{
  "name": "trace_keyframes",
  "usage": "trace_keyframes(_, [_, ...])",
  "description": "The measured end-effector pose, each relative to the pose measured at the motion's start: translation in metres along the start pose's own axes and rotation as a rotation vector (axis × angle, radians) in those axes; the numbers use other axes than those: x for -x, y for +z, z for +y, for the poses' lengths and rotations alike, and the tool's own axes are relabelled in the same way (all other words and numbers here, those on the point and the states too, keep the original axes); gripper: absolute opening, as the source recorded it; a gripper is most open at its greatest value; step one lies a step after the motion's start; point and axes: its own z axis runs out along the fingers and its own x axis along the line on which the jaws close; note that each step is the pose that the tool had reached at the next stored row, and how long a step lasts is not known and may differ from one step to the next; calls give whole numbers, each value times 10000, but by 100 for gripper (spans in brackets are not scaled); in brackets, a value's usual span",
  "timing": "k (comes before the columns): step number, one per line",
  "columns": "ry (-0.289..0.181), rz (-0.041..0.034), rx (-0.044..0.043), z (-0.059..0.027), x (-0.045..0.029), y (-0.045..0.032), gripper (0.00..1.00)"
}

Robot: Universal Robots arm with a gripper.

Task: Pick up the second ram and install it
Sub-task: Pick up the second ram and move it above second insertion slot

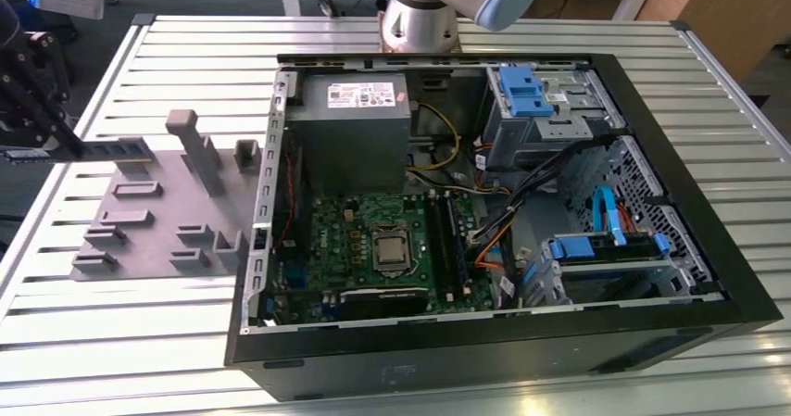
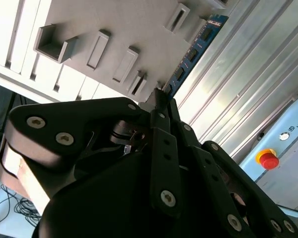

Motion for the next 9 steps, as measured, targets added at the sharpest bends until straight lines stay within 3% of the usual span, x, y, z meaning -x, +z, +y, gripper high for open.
trace_keyframes(9, [0, 1, 1, -1, 1, -85, 14])
